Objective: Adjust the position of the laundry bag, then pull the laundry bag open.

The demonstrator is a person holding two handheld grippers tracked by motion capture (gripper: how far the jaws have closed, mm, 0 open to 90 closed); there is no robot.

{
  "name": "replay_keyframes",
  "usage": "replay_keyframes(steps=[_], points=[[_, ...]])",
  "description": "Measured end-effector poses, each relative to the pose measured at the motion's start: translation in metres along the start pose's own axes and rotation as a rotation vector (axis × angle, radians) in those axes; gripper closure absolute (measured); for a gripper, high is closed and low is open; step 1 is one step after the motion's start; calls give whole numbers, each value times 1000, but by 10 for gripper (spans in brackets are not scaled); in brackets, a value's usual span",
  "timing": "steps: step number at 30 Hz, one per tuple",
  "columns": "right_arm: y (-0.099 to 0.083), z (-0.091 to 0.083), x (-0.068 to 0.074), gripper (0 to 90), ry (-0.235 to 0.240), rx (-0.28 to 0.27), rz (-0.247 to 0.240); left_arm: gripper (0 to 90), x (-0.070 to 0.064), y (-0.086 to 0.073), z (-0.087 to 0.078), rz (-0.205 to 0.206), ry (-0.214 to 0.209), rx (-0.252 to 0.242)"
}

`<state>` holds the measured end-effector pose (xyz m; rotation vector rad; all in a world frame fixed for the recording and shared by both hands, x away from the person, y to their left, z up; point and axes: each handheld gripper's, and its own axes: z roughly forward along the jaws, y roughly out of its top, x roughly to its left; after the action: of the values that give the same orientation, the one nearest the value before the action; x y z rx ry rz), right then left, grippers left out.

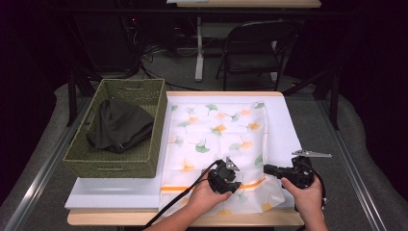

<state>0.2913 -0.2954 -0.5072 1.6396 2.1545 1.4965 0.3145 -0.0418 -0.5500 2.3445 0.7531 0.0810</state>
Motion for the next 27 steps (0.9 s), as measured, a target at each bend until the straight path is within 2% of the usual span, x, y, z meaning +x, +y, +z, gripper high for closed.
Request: replay_keyframes(steps=[6,10,14,16,17,18,20,21,24,27], points=[[1,-1,0,848,3,-15,-7,661,2,3,-1,-8,-13,7],[1,-1,0,849,6,-13,-6,662,-3,8,-8,-11,-42,-29],[1,-1,-1,849,6,-15,-7,673,-12,16,-15,31,-61,-59],[1,-1,0,849,7,-18,-8,682,-17,20,-17,36,-76,-76],[1,-1,0,850,9,-19,-8,685,-19,22,-17,42,-70,-79],[1,-1,0,849,12,-21,-11,688,-20,24,-17,45,-88,-86],[2,-2,0,850,14,-18,-18,697,-24,27,-18,50,-79,-86],[2,-2,1,850,18,-24,-21,705,-25,30,-18,58,-103,-86],[2,-2,1,850,20,-21,-28,710,-28,32,-17,70,-100,-84],[2,-2,3,850,27,-19,-25,710,-32,36,-15,76,-125,-82]])
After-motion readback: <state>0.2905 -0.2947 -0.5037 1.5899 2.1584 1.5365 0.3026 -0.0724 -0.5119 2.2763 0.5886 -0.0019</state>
